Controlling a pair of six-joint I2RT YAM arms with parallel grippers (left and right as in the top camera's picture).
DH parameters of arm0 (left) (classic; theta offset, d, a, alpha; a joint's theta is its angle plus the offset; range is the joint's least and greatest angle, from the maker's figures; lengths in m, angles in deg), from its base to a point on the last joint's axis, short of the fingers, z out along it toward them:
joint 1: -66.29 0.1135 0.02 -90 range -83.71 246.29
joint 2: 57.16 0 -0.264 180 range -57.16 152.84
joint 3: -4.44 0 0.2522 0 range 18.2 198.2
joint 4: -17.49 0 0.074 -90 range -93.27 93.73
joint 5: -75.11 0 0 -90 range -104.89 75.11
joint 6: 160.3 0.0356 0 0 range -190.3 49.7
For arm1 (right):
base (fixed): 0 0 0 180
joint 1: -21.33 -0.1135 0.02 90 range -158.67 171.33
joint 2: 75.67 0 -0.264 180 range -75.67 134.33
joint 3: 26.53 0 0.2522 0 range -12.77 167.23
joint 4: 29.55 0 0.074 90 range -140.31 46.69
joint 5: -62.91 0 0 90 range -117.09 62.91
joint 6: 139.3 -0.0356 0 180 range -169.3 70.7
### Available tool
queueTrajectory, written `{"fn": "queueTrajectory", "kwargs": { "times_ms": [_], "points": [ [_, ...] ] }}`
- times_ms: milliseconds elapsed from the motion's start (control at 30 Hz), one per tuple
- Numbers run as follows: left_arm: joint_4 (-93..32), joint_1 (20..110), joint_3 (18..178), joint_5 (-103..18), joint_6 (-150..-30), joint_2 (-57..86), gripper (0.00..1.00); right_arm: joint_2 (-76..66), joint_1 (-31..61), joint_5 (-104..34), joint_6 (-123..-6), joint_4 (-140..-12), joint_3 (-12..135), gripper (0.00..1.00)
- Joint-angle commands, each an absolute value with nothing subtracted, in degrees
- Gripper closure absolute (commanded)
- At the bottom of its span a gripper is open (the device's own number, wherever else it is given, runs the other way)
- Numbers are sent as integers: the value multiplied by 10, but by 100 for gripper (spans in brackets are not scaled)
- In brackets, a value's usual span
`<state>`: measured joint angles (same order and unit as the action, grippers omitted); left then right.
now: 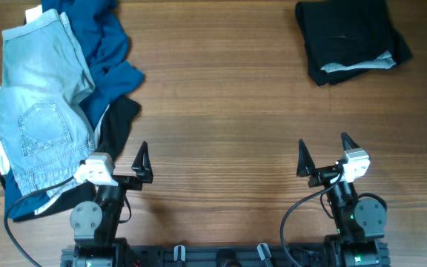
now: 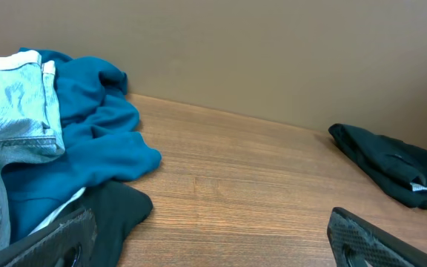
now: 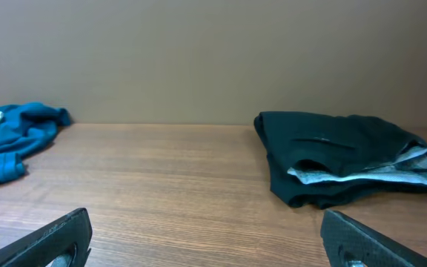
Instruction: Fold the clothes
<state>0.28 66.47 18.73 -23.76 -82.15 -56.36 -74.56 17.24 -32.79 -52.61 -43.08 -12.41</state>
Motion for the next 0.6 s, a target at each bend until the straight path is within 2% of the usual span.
{"fn": "queueTrajectory", "kwargs": {
  "times_ms": [0,567],
  "points": [
    [3,667,185,-242,-825,-568,0,-747,170,-305,-518,-430,-125,0],
    [5,667,185,-260,-827,-568,0,-747,170,-307,-524,-423,-125,0]
  ]
}}
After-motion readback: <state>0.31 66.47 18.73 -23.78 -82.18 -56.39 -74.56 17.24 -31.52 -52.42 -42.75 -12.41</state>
